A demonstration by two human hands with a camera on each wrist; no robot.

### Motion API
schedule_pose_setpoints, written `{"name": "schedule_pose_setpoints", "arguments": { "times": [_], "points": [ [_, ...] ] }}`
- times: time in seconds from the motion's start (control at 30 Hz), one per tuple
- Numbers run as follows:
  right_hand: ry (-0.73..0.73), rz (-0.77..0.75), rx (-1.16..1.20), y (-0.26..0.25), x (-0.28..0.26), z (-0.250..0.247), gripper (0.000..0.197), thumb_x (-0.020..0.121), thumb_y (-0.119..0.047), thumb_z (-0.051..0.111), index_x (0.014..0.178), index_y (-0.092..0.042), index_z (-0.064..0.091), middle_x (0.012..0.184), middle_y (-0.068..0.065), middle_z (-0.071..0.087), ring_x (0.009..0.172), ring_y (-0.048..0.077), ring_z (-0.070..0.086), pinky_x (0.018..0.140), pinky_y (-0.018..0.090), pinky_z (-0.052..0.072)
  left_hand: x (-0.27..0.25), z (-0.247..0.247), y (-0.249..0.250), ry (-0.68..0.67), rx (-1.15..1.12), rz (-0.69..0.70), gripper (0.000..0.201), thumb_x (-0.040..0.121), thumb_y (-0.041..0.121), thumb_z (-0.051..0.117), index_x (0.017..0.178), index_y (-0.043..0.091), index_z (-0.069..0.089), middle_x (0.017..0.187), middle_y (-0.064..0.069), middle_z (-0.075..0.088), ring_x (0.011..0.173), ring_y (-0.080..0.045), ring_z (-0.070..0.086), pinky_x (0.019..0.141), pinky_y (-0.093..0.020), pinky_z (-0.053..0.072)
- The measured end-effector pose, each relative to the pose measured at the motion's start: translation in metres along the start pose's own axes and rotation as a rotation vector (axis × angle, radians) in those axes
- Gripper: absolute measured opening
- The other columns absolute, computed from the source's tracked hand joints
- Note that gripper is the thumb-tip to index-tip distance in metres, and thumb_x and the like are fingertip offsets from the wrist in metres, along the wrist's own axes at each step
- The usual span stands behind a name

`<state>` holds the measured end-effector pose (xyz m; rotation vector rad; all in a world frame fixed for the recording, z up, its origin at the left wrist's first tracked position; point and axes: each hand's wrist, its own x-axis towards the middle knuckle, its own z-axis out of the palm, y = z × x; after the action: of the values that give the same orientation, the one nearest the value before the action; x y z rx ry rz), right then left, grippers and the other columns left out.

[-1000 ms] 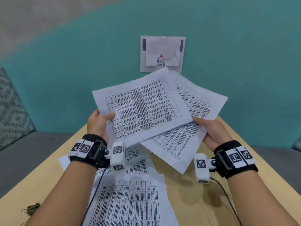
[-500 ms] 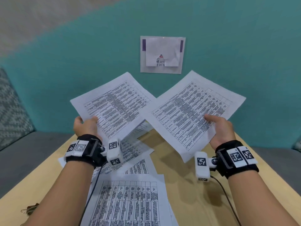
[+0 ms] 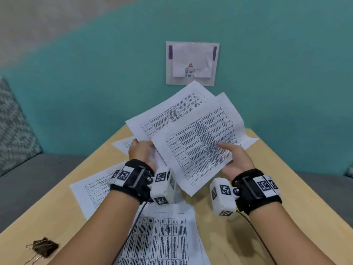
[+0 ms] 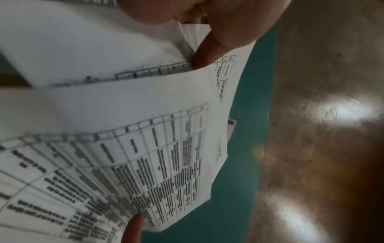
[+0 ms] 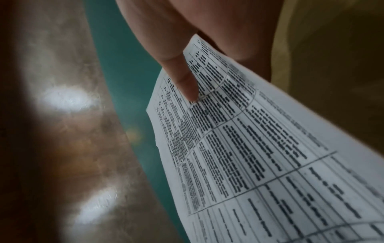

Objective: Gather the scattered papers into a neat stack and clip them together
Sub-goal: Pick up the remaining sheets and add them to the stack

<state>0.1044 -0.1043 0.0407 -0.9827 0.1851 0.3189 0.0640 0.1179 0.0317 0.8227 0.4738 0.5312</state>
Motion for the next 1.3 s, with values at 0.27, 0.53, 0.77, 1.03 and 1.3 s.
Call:
{"name": "schedule_pose_setpoints", "arguments": {
  "times": [0.27,0.53,0.77,1.03,1.3],
  "points": [
    [-0.049,0.034,0.037,-0.001,-0.001,0.002,0.012,0.091,-0.004,0.064,0.103,-0.002,0.061,0.089,0.028,0.068,0.101,0.047,0.065,0.098,0.066,0.045,-0.002,0.003,-0.007,-0.009,-0.028,-0.025,0.038,0.094,-0.008,0.045,0.109,0.018,0.067,0.122,-0.014,0.073,0.107,-0.034,0.07,0.097,-0.061,0.053],
    [-0.045,-0.12,0.098,-0.003,0.014,-0.007,0.041,0.084,-0.013,0.076,0.122,-0.001,0.067,0.113,0.02,0.073,0.101,0.039,0.072,0.097,0.059,0.051,-0.015,0.003,-0.002,-0.274,0.105,-0.087,0.043,0.088,-0.007,0.052,0.128,-0.006,0.067,0.122,-0.019,0.074,0.115,-0.041,0.069,0.104,-0.057,0.052],
    [-0.104,-0.205,0.11,-0.021,0.015,-0.021,0.038,0.089,-0.009,0.069,0.126,-0.001,0.064,0.119,0.019,0.071,0.107,0.037,0.07,0.088,0.055,0.057,-0.007,-0.006,0.017,-0.411,0.151,-0.071,0.038,0.09,0.043,0.054,0.113,0.015,0.066,0.109,-0.012,0.058,0.085,-0.028,0.058,0.075,-0.038,0.055],
    [-0.265,-0.284,-0.071,-0.043,0.011,-0.035,0.055,0.082,-0.009,0.069,0.136,-0.002,0.058,0.131,0.018,0.065,0.119,0.034,0.064,0.101,0.052,0.051,-0.001,-0.016,0.044,-0.597,0.248,-0.153,0.038,0.084,0.045,0.07,0.099,0.011,0.076,0.096,-0.008,0.072,0.08,-0.025,0.069,0.075,-0.035,0.055],
    [-0.026,-0.662,-0.426,-0.035,0.02,-0.02,0.05,0.071,-0.003,0.085,0.118,-0.013,0.069,0.113,0.002,0.076,0.106,0.022,0.071,0.102,0.049,0.05,-0.007,-0.006,0.039,-0.645,0.546,0.214,0.037,0.072,0.028,0.088,0.104,0.016,0.075,0.085,-0.003,0.07,0.065,-0.018,0.059,0.06,-0.031,0.052]
  ]
}}
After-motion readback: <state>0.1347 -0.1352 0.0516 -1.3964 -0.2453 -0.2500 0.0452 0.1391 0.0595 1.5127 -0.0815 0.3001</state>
